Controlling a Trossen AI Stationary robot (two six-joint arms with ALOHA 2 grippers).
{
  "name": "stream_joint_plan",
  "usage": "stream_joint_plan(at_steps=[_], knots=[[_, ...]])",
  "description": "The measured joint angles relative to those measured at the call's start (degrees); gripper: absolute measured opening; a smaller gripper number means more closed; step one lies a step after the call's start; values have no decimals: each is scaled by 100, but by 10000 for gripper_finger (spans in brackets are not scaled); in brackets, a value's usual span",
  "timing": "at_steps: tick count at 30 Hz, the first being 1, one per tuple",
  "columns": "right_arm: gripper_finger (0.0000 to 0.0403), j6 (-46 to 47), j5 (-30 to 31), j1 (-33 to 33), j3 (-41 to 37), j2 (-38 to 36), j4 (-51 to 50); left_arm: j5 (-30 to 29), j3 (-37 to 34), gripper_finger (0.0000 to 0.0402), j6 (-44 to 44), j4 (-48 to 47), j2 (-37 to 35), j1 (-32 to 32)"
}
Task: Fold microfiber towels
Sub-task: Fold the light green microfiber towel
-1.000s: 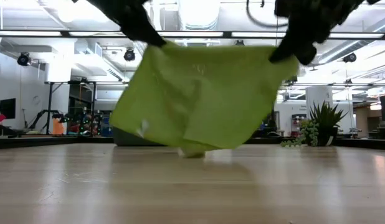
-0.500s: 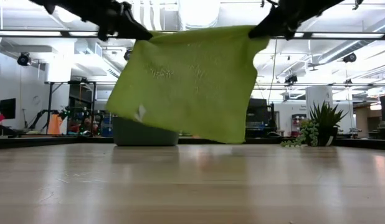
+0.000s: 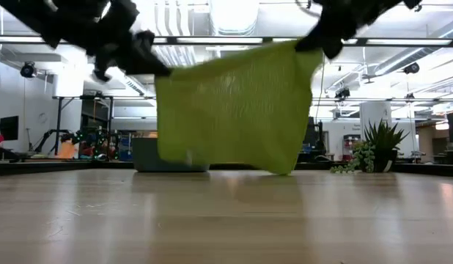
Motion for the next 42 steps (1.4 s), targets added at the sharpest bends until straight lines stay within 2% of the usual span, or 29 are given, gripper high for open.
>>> stream_joint_plan(at_steps=[3,6,14,17,21,25,29,33,38,40,42], knots=[[8,474,-407,193,-138,334,-161,216,-379,0,-6,9,71,-215],[8,847,-546,491,-199,752,-148,277,-689,0,13,32,98,-547],[8,1688,-584,1232,-174,1984,-82,281,-983,4,-1296,437,120,-1411],[9,1831,-768,1407,-119,2408,13,281,-986,27,-1665,429,202,-1676],[16,2011,-1441,1537,-36,2925,391,281,-986,75,-2212,412,413,-2037],[39,2041,-1954,1623,123,3287,515,283,-986,123,-2596,418,610,-2411],[69,2059,-2311,1639,236,3386,505,219,-984,152,-2668,438,721,-2524],[104,2180,-2326,1635,265,3272,314,-447,-983,159,-2672,445,867,-2520],[141,1962,-2277,1616,317,3018,-45,-1790,-981,159,-2650,602,1269,-2444],[147,1777,-1812,1582,317,2942,-45,-2027,-981,159,-2665,664,1499,-2340],[148,1504,-1104,1520,317,2906,-36,-2032,-981,159,-2691,830,1796,-2230]])
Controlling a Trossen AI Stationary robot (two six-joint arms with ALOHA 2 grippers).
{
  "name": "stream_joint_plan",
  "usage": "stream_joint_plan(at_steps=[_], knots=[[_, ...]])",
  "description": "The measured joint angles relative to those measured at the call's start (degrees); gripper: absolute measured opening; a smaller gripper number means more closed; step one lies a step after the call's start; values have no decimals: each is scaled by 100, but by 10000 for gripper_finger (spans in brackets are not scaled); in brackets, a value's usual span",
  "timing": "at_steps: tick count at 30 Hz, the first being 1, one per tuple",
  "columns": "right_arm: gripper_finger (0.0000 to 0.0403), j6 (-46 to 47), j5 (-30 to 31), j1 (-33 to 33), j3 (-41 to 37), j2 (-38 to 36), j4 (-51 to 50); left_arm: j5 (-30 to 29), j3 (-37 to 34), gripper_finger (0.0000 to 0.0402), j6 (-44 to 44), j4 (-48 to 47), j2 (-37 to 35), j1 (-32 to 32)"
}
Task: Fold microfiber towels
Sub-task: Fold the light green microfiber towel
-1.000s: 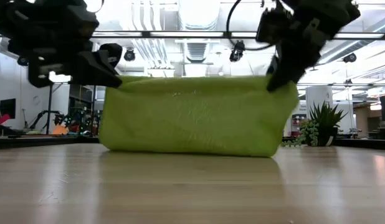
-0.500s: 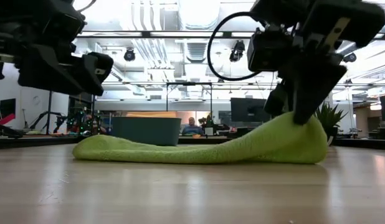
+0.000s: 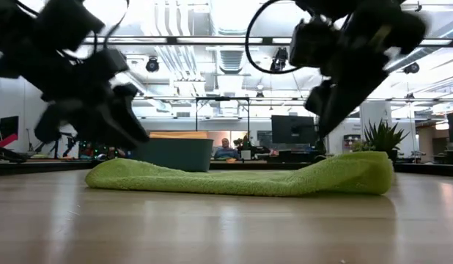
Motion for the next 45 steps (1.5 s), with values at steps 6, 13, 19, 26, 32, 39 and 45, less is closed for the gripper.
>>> stream_joint_plan(at_steps=[6,13,19,26,32,39,45], knots=[[101,-572,1289,-368,-25,244,231,-13,4,140,-128,582,932,278],[17,-1042,1401,-800,-72,913,1130,-24,90,99,-150,806,1470,493],[11,-1209,1744,-1145,-70,1391,1423,-142,83,77,-129,800,1521,637],[11,-1478,1942,-1554,-68,1442,1583,-297,70,72,69,712,1460,952],[11,-1674,1954,-1580,-83,1142,1498,-294,121,72,69,678,1347,976],[11,-1606,1954,-1552,-83,811,1263,-247,399,72,-478,706,914,971],[11,-1978,1934,-1511,-83,743,1814,896,825,72,-1609,690,360,846]])
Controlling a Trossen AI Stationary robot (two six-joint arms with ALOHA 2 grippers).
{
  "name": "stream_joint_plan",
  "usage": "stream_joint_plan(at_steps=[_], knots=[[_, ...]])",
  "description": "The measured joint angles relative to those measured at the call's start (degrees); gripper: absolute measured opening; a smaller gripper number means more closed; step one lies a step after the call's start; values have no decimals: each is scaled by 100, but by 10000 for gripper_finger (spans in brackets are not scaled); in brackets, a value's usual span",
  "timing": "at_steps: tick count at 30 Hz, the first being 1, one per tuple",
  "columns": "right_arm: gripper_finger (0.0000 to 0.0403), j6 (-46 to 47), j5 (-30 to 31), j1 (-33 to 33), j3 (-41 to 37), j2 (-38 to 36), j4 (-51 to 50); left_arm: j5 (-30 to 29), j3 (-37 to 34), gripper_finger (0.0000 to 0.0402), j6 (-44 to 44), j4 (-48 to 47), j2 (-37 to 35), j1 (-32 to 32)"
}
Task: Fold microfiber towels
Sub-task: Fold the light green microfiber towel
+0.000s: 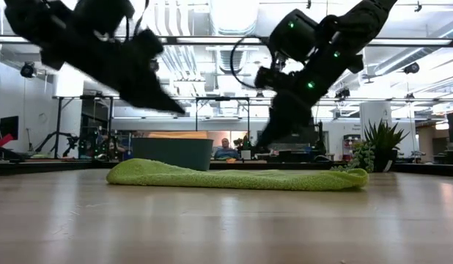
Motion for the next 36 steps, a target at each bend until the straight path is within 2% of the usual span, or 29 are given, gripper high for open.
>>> stream_joint_plan(at_steps=[2,8,14,18,22,28,36], knots=[[11,-91,0,-6,0,-3,348,367,147,72,-236,6,-123,-112],[11,-250,-3,0,0,5,873,435,468,72,-1511,-179,-240,-730],[11,-310,-5,0,-13,5,861,455,910,72,-2783,-1431,-134,-1259],[11,-445,-7,-2,-15,7,864,442,1149,72,-3200,-2090,51,-1282],[11,-522,-7,-4,-15,7,864,460,1187,72,-3985,-2687,195,-1282],[11,-706,-5,-4,-17,11,903,651,1194,72,-5206,-4231,220,-1282],[11,-904,-3,-4,-17,11,1036,650,1188,72,-5395,-4476,220,-1282]])
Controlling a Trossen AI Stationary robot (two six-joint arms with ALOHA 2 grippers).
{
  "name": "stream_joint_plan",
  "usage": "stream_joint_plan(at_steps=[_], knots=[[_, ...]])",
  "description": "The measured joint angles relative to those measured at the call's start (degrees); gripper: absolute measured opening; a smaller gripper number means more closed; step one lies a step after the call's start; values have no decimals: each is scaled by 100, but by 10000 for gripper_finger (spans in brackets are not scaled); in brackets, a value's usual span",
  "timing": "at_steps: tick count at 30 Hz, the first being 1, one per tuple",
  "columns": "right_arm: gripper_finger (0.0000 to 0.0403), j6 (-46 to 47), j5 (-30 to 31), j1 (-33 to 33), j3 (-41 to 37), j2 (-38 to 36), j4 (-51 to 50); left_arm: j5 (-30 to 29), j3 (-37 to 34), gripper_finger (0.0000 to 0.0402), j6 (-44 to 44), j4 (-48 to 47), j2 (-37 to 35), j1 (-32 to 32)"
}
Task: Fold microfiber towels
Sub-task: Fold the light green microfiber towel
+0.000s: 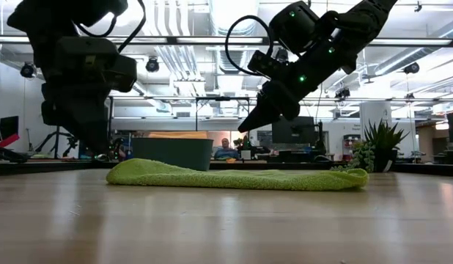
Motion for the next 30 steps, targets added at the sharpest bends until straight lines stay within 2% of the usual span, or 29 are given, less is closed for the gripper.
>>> stream_joint_plan(at_steps=[12,16,30], knots=[[11,11,0,-22,0,0,-4,-140,-83,72,-36,30,15,2],[11,50,0,-22,0,0,-6,-103,-127,77,-315,42,15,2],[11,114,-2,-22,0,2,-10,-8,-210,189,-317,82,15,9]])
